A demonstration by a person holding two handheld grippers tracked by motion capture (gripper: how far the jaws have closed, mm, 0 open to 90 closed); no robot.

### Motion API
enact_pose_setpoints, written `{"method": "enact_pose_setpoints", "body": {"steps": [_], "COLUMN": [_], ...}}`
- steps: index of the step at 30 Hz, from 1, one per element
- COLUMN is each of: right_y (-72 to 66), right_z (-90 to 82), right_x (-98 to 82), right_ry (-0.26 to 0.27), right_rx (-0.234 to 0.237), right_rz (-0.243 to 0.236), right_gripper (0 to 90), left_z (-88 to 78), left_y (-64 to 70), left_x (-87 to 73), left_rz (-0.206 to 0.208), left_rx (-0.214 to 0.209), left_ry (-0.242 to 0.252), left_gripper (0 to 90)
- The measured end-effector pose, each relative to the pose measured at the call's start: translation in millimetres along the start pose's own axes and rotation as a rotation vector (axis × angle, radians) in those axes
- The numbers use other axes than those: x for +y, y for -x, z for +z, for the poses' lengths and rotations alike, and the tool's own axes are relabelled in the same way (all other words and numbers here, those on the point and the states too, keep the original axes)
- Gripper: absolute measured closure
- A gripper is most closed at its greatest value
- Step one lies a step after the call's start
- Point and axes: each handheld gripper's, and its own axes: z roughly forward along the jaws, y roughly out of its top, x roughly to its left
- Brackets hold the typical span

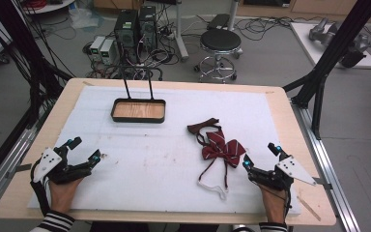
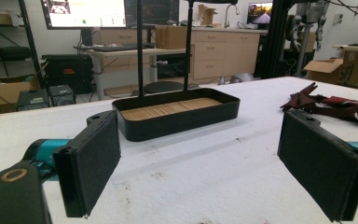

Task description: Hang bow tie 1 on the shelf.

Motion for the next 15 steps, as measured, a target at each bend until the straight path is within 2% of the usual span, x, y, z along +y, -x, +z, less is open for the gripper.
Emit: {"method": "enact_pose_setpoints", "body": {"steps": [2, 5, 6, 7, 8, 12, 13, 15], "right_y": [0.9, 1.9, 3.0, 3.0, 3.6, 4.2, 4.7, 4.4], "right_z": [-0.5, 0.9, 4.2, 4.2, 7.9, 14.5, 19.1, 20.6], "right_x": [10.8, 16.6, 24.2, 24.2, 31.1, 41.0, 46.7, 48.5], "right_ry": [0.003, -0.002, -0.021, -0.021, -0.046, -0.07, -0.09, -0.099], "right_rx": [0.022, 0.037, 0.055, 0.055, 0.079, 0.113, 0.141, 0.151], "right_rz": [0.003, 0.0, -0.017, -0.017, -0.028, -0.064, -0.08, -0.077], "right_gripper": [3.7, 3.7, 3.7, 3.7, 3.6, 3.7, 3.7, 3.7], "left_z": [-0.1, -0.2, -0.1, -0.1, -0.1, -0.1, -0.2, -0.1], "left_y": [0.0, -0.1, 0.0, 0.0, 0.0, 0.1, 0.1, 0.0], "left_x": [0.0, 0.0, -0.1, -0.1, -0.1, -0.1, -0.1, -0.1], "left_rz": [0.001, 0.001, 0.001, 0.001, 0.001, 0.001, 0.002, 0.002], "left_rx": [0.0, 0.0, 0.001, 0.0, 0.001, 0.001, 0.001, 0.001], "left_ry": [-0.001, 0.0, 0.002, 0.001, 0.002, 0.002, 0.002, 0.002], "left_gripper": [13.6, 13.5, 13.5, 13.5, 13.5, 13.5, 13.5, 13.6]}}
